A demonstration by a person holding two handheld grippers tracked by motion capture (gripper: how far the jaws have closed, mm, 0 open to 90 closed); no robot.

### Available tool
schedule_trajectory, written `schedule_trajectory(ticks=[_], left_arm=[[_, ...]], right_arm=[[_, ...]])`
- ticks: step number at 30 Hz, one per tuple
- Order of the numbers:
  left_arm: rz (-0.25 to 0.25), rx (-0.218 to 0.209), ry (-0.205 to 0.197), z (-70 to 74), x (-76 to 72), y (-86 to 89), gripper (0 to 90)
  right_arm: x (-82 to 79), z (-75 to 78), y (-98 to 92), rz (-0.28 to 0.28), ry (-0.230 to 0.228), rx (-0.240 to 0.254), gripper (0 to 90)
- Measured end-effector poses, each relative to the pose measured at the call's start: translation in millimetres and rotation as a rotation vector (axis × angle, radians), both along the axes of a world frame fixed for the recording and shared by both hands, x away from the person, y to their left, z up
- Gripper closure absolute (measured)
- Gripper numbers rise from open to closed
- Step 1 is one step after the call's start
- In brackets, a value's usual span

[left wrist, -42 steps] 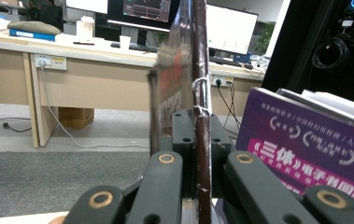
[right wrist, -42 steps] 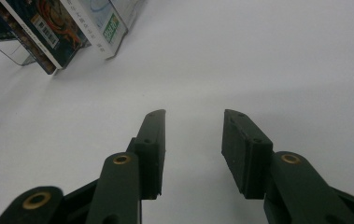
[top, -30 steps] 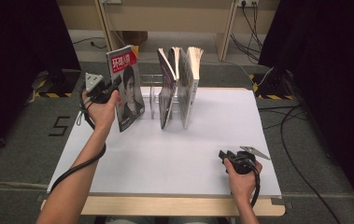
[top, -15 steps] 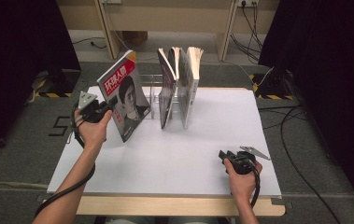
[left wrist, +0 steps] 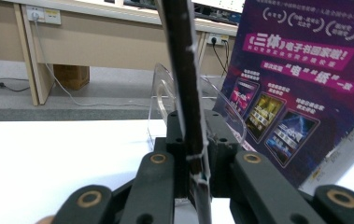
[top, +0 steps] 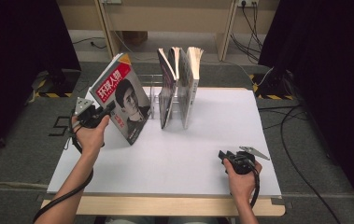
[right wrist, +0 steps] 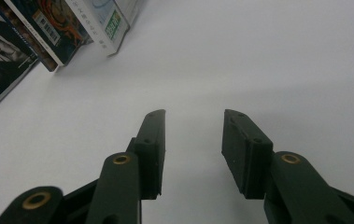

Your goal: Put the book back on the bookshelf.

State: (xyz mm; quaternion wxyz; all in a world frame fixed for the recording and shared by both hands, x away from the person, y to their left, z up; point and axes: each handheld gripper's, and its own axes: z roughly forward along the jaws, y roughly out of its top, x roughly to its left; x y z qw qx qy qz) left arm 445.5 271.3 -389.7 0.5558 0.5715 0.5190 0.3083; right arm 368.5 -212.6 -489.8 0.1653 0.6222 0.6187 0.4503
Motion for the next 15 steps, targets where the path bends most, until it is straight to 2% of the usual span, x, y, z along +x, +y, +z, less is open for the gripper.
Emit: schedule_trajectory(ticks=[5,11,15], left_arm=[[0.012,-0.046,0.009,4.5,10.1,3.4,79.2],[-0.006,-0.059,-0.017,11.7,15.3,-0.6,82.3],[-0.007,-0.051,-0.026,14.0,18.4,-4.2,85.3]], right_arm=[[0.3,-0.4,-0.6,0.001,0.002,0.001,60.4],[0.7,-0.9,-0.8,0.000,0.009,0.004,60.2],[1.1,-1.7,-0.8,0.002,0.018,0.007,59.9]])
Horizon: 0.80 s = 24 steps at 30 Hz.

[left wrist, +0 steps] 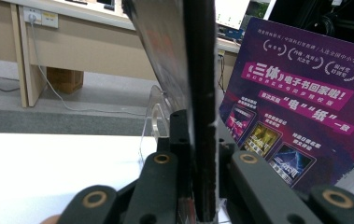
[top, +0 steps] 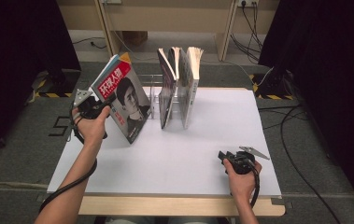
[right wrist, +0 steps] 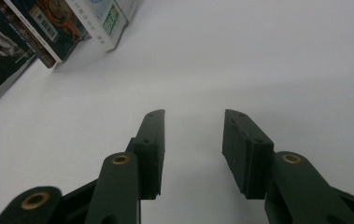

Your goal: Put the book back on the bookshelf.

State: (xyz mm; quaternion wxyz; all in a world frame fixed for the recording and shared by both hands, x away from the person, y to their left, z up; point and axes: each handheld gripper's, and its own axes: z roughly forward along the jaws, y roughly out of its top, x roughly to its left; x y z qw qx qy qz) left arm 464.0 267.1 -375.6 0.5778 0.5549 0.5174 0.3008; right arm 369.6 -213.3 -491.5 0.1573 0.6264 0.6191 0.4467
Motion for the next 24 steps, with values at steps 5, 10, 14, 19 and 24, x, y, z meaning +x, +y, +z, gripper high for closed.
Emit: schedule_trajectory(ticks=[5,10,14,19,24], left_arm=[[-0.001,0.029,-0.006,4.2,1.7,-5.8,86.2],[0.003,0.061,-0.023,13.2,8.2,-11.7,86.4],[0.008,0.081,-0.031,23.6,16.1,-15.4,86.4],[0.007,0.110,-0.034,32.8,25.3,-19.6,86.5],[0.008,0.115,-0.051,40.0,30.5,-22.9,86.5]], right_arm=[[0.4,-0.9,-0.1,0.001,0.008,0.002,59.9],[0.2,-0.4,-0.4,0.001,0.005,0.004,59.9],[0.4,-0.5,-1.3,0.000,0.004,0.005,60.0],[0.6,-0.8,-2.1,-0.004,0.007,0.010,60.0],[1.1,-1.5,-3.2,-0.005,0.006,0.009,60.0]])
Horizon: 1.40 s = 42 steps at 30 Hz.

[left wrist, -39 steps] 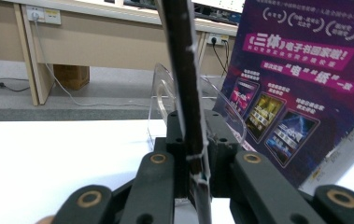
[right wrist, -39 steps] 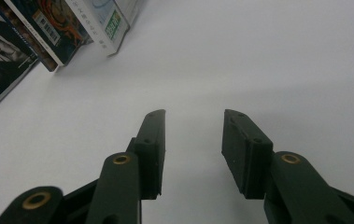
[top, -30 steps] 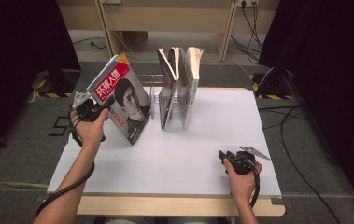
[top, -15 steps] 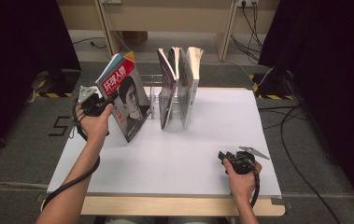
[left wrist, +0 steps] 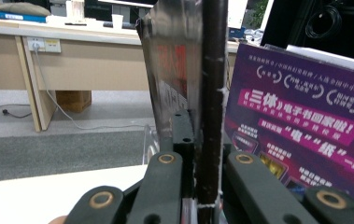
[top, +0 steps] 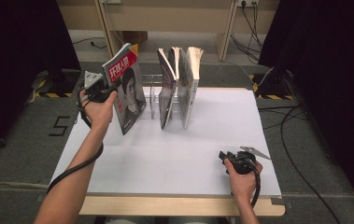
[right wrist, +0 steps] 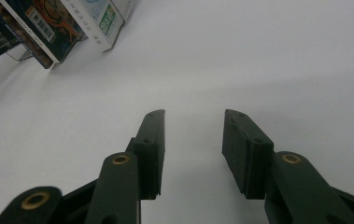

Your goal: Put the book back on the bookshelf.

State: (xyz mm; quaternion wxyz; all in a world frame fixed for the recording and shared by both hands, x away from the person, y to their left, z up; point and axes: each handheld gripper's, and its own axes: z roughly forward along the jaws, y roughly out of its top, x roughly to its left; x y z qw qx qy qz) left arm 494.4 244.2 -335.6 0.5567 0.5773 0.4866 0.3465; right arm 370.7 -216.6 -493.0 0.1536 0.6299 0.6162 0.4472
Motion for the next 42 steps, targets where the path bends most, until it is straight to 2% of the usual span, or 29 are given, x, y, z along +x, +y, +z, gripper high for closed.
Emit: schedule_trajectory(ticks=[5,8,11,18,22,27,30,33,38,42], left_arm=[[0.009,0.018,-0.029,14.0,11.5,-5.9,86.5],[0.013,0.017,-0.036,17.8,16.0,-7.5,86.5],[0.015,0.035,-0.048,23.5,23.5,-12.2,86.5],[0.014,0.035,-0.056,24.3,31.8,-20.1,86.5],[0.021,0.042,-0.072,20.6,35.4,-24.9,86.5],[0.027,0.049,-0.072,17.3,36.8,-26.8,86.5],[0.026,0.062,-0.075,19.5,36.8,-27.5,86.5],[0.031,0.038,-0.082,23.6,38.5,-25.8,86.4],[0.030,0.049,-0.108,28.9,39.4,-26.5,86.4],[0.031,0.037,-0.120,28.7,41.8,-27.9,86.4]], right_arm=[[0.3,-0.1,-0.6,0.000,-0.004,-0.002,60.2],[0.3,-0.1,-0.5,0.000,-0.004,0.000,60.1],[0.4,-0.2,-0.2,0.004,-0.005,-0.004,60.1],[0.6,-0.2,0.0,0.005,-0.005,-0.003,60.1],[0.3,0.0,0.2,0.005,-0.005,0.001,60.2],[0.3,-0.2,0.7,0.008,-0.004,0.002,60.2],[0.5,-0.1,0.5,0.007,-0.005,0.002,60.2],[0.9,-0.8,0.6,0.008,-0.001,0.001,60.2],[0.9,-0.7,1.0,0.010,-0.003,-0.001,60.2],[1.1,-1.1,1.4,0.010,0.001,0.000,60.3]])
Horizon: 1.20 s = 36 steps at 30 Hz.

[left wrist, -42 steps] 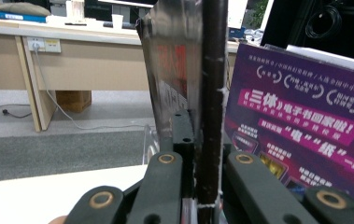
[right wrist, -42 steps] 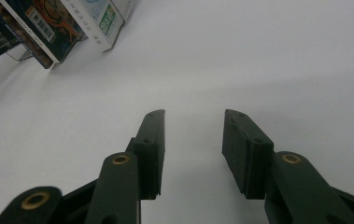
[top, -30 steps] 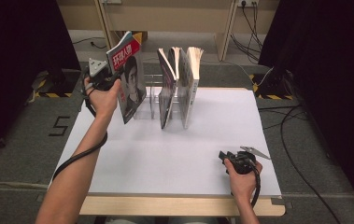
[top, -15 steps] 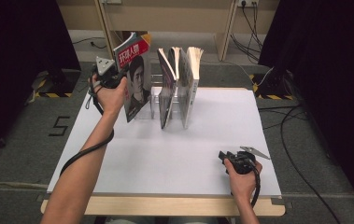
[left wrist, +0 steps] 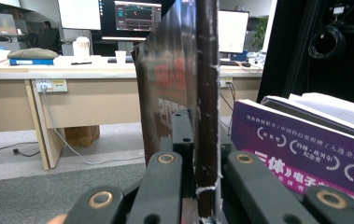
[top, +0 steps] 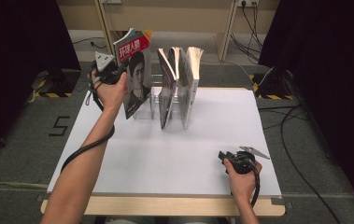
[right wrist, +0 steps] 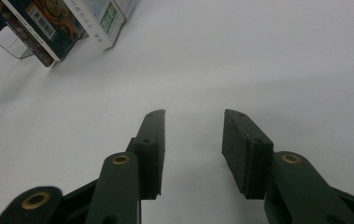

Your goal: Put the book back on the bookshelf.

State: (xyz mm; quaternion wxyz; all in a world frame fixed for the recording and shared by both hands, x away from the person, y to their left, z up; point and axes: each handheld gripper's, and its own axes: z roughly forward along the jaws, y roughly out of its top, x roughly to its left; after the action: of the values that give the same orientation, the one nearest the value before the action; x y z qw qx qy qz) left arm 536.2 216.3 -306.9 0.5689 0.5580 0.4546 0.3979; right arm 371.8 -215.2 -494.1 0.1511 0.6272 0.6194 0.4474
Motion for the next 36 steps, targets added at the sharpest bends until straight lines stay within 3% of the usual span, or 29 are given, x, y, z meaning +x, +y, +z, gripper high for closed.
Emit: schedule_trajectory(ticks=[8,14,16,19,23,27,36], left_arm=[[0.039,0.013,-0.010,-8.0,-0.6,8.6,86.3],[0.067,0.027,-0.005,-22.2,-7.9,19.8,86.2],[0.066,0.031,-0.003,-24.8,-9.0,19.5,86.1],[0.057,0.034,-0.001,-41.2,-16.1,17.2,86.0],[0.048,0.044,-0.005,-43.6,-24.7,16.1,85.9],[0.048,0.033,0.007,-47.0,-32.3,17.5,85.7],[0.026,-0.017,0.076,-55.8,-55.0,25.3,85.5]], right_arm=[[-0.3,0.0,-0.1,0.003,-0.001,0.000,60.3],[0.1,-0.6,0.8,0.003,0.000,-0.001,60.4],[-0.1,-0.4,1.1,0.005,-0.001,-0.002,60.4],[-0.4,-0.5,0.7,0.005,0.000,-0.003,60.3],[-0.4,-0.8,0.6,0.005,0.001,-0.004,60.3],[-0.9,-0.3,0.8,0.005,0.001,-0.002,60.3],[-1.2,0.0,0.9,0.004,0.000,-0.006,60.4]])
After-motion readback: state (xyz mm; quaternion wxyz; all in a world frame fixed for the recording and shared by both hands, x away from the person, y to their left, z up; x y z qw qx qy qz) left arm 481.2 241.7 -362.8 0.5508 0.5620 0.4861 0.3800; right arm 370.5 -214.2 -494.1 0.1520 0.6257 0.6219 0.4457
